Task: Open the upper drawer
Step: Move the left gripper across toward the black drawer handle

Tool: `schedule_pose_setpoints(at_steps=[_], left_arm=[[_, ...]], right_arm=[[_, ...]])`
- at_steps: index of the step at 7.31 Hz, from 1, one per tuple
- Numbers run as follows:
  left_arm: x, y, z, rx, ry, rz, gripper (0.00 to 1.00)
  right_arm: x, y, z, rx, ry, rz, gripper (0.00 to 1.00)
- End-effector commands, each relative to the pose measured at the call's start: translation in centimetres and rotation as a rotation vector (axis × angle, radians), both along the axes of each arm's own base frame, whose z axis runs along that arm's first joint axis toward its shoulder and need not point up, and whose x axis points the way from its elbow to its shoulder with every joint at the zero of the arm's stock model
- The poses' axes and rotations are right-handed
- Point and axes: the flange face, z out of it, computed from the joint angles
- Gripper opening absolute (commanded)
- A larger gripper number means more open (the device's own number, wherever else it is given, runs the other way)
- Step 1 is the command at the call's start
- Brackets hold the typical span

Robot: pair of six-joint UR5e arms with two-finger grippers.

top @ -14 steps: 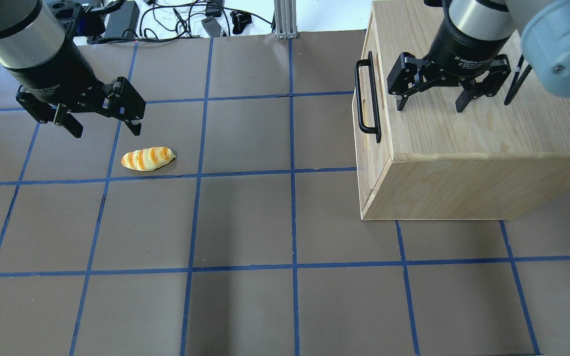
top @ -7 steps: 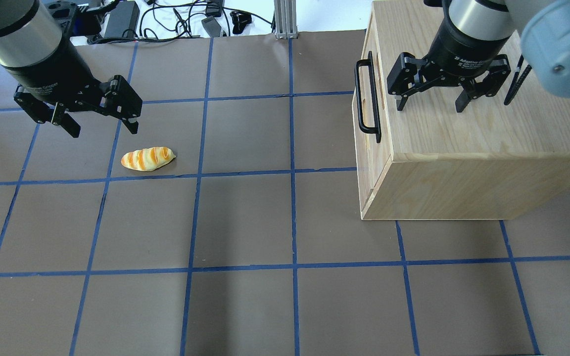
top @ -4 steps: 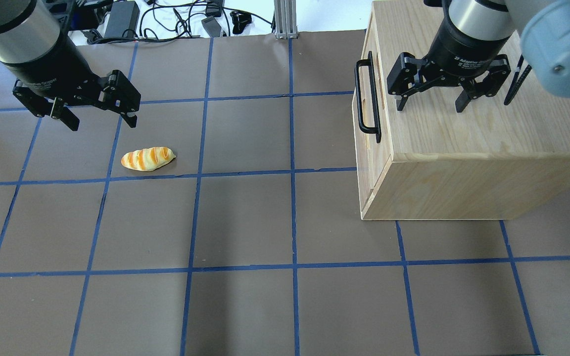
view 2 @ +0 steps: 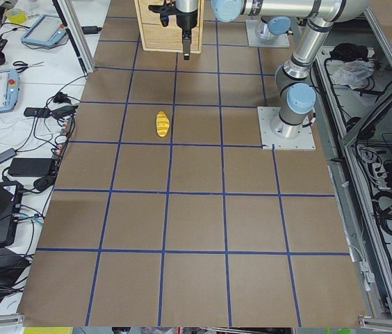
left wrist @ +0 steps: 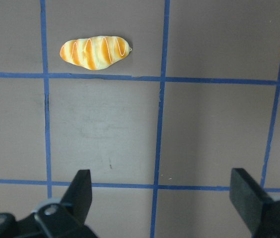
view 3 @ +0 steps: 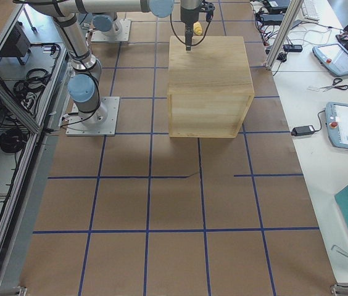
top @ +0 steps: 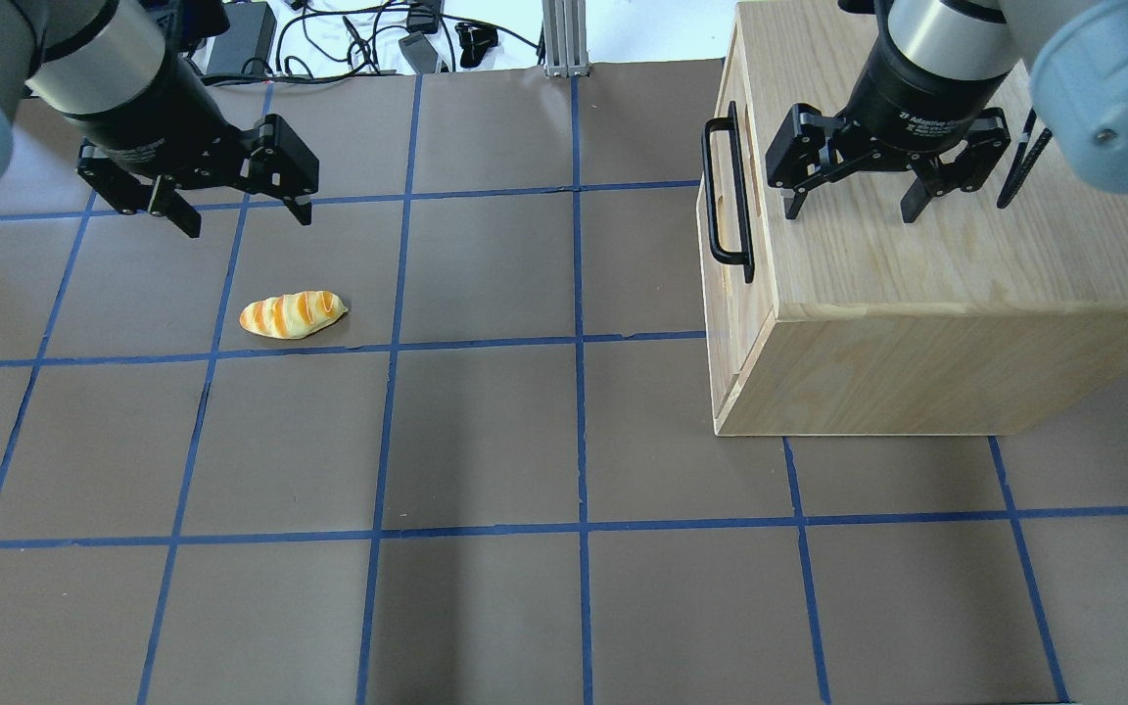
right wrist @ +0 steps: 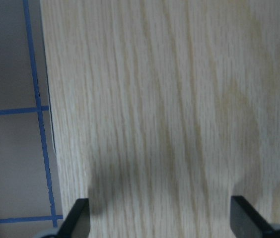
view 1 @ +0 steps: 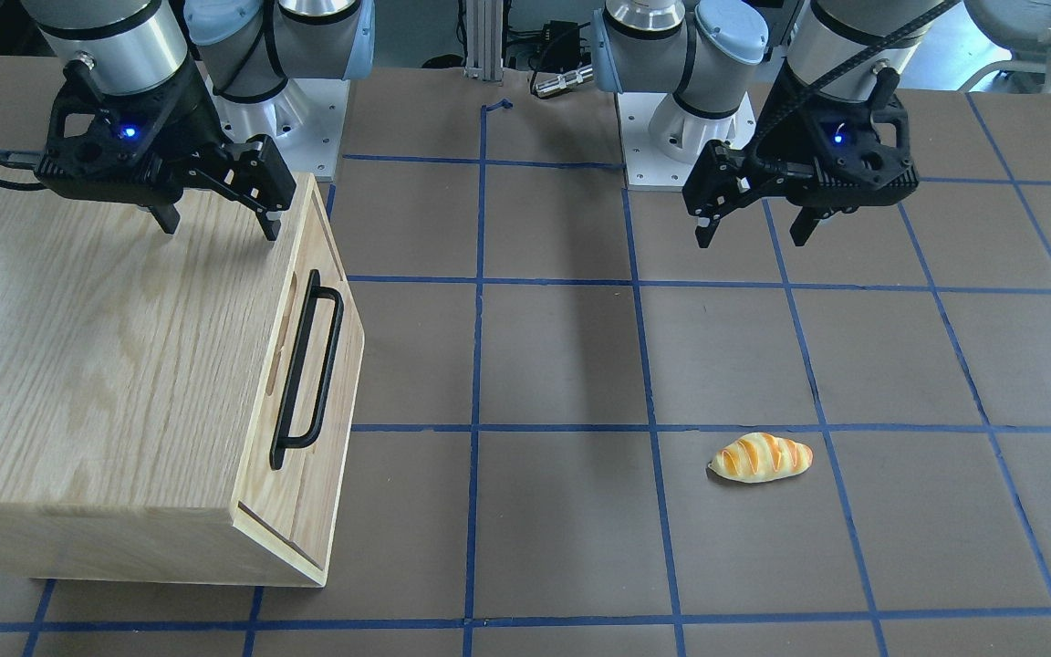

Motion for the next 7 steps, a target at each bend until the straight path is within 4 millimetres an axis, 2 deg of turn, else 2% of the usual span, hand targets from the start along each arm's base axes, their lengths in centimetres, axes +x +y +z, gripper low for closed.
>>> schedule_pose_setpoints(at_steps=[1, 5, 7], left_arm=[[-4.6, -1.2, -1.5, -0.028, 0.026, -0.003, 1.00], [-14.8, -2.2, -4.1, -0.099, 0.213, 0.034, 1.00], [-17.7, -2.0, -5.5, -0.061, 0.224, 0.075, 1.00]], right_arm=[[0.0, 0.0, 0.0, 0.000, -0.001, 0.000, 1.00], [0.0, 0.0, 0.0, 0.000, -0.001, 0.000, 1.00], [0.0, 0.0, 0.0, 0.000, 0.001, 0.000, 1.00]])
